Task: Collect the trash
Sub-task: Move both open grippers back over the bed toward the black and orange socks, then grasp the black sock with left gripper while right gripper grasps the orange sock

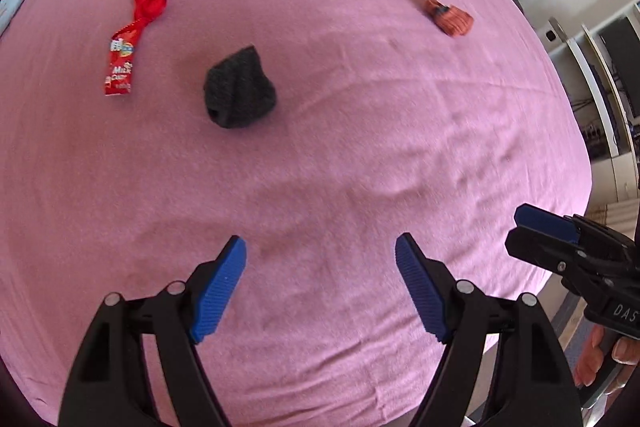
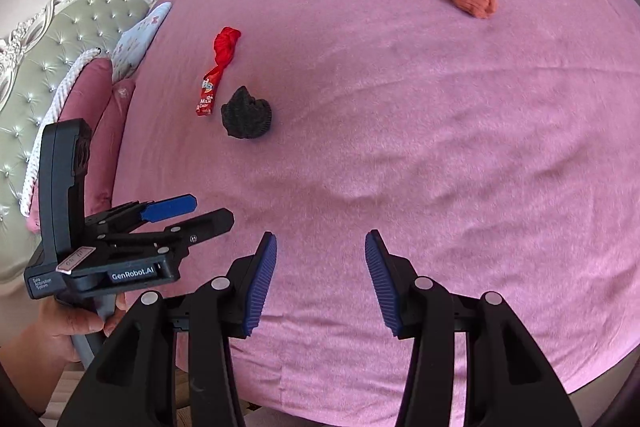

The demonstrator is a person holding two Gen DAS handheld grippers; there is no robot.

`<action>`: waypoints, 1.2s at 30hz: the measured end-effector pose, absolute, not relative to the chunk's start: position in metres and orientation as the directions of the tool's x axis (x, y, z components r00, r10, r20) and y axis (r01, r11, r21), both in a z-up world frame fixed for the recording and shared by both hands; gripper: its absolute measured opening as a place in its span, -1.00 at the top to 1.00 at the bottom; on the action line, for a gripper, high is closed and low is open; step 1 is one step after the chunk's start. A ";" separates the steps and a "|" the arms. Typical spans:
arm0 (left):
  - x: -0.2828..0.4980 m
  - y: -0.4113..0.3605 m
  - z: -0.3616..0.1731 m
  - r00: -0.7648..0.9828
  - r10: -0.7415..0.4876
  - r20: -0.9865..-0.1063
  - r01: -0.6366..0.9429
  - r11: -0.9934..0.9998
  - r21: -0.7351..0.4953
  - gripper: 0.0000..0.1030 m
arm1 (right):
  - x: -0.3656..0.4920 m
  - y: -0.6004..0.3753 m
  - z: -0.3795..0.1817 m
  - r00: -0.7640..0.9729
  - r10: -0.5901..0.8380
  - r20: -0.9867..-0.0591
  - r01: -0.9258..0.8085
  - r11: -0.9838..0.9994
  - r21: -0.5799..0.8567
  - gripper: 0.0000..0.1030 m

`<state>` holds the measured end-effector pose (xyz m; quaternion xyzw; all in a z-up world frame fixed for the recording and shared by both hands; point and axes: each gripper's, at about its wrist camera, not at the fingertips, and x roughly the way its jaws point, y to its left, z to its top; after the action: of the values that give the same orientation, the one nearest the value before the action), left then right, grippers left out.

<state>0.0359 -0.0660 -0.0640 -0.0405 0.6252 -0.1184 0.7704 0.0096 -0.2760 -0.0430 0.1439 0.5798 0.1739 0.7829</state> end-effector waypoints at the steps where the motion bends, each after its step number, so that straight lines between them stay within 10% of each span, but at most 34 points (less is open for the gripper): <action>1: 0.043 -0.063 -0.065 0.198 -0.228 -0.953 0.119 0.971 -0.207 -0.48 | 0.016 -0.275 -0.043 0.264 0.438 -0.859 -0.118 0.899 0.421 0.10; 14: 0.143 -0.042 -0.112 0.182 -0.211 -0.961 -0.019 0.976 -0.218 -0.44 | 0.116 -0.282 -0.075 0.210 0.425 -0.880 -0.159 0.903 0.398 0.10; 21: 0.167 -0.047 -0.120 0.175 -0.205 -0.963 -0.065 0.974 -0.219 0.47 | 0.149 -0.305 -0.089 0.205 0.436 -0.877 -0.110 0.900 0.421 0.10; 36: 0.261 -0.186 -0.089 0.223 -0.393 -0.892 0.065 0.919 -0.388 0.54 | 0.217 -0.423 -0.088 0.327 0.344 -0.880 0.054 0.923 0.381 0.10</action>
<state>0.2608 -0.1857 -0.0891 -0.1353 0.6052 -0.1487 0.7703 0.2166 -0.4225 -0.0882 0.1739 0.5727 0.0913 0.7959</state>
